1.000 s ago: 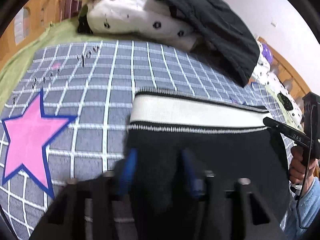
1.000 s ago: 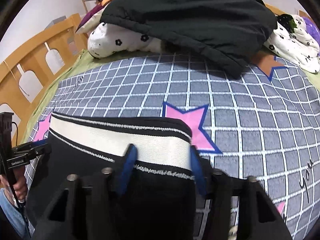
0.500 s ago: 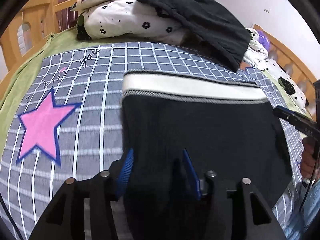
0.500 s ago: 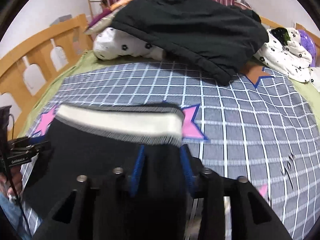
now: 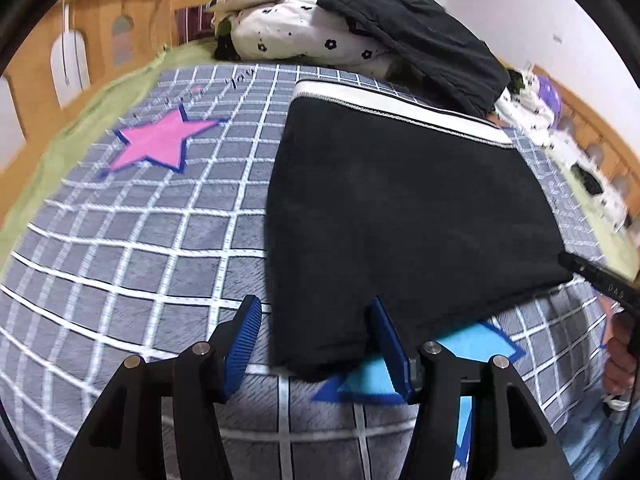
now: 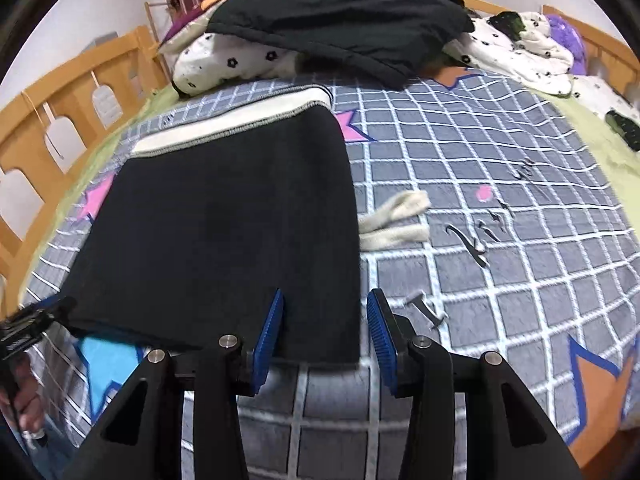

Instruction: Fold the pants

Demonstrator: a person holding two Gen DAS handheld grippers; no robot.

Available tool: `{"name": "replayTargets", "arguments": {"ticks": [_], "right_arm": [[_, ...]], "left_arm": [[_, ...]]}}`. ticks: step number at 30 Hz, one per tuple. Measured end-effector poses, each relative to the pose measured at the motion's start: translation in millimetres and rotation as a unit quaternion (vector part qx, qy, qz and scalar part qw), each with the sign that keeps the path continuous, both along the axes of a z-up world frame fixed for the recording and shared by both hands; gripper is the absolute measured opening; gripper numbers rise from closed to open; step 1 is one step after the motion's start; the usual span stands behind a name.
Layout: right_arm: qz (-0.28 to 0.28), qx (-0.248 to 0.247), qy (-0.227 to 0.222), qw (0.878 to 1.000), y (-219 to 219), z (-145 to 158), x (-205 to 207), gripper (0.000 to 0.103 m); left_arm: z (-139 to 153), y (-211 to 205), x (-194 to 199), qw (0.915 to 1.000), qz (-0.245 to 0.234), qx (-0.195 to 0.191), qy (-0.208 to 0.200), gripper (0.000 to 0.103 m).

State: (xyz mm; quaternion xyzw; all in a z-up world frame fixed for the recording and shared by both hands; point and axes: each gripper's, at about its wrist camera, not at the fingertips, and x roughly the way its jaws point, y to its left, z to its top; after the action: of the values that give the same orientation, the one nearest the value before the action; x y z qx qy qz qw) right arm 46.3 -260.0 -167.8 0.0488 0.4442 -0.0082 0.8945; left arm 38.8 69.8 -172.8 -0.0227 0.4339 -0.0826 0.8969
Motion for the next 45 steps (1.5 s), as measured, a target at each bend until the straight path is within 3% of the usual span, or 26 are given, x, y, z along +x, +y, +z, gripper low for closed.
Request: {"name": "replayTargets", "arguments": {"ticks": [10, 12, 13, 15, 18, 21, 28, 45], "right_arm": [[-0.005, -0.058, -0.033, 0.998, 26, 58, -51, 0.043], [-0.006, -0.068, -0.048, 0.997, 32, 76, -65, 0.044], [-0.008, -0.072, -0.053, 0.996, 34, 83, -71, 0.047], [-0.011, -0.072, -0.065, 0.995, 37, 96, -82, 0.075], [-0.006, -0.076, -0.103, 0.992, 40, 113, -100, 0.092], [-0.007, -0.102, -0.105, 0.989, 45, 125, -108, 0.092], [-0.011, -0.092, -0.115, 0.989, 47, 142, -127, 0.092], [-0.023, -0.095, -0.117, 0.988, 41, 139, -150, 0.092]], "left_arm": [[66, -18, -47, 0.9986, 0.011, 0.022, -0.046, 0.055], [81, -21, -61, 0.9973, 0.02, 0.028, -0.064, 0.061], [88, -22, -66, 0.9968, 0.022, 0.032, -0.07, 0.065], [102, -26, -77, 0.9956, 0.019, 0.041, -0.082, 0.07], [117, -28, -88, 0.9935, 0.019, 0.049, -0.101, 0.081], [126, -30, -100, 0.9922, 0.018, 0.058, -0.108, 0.081], [127, -23, -110, 0.9915, 0.047, 0.061, -0.105, 0.083], [127, -30, -126, 0.9928, 0.037, 0.049, -0.103, 0.083]]}}
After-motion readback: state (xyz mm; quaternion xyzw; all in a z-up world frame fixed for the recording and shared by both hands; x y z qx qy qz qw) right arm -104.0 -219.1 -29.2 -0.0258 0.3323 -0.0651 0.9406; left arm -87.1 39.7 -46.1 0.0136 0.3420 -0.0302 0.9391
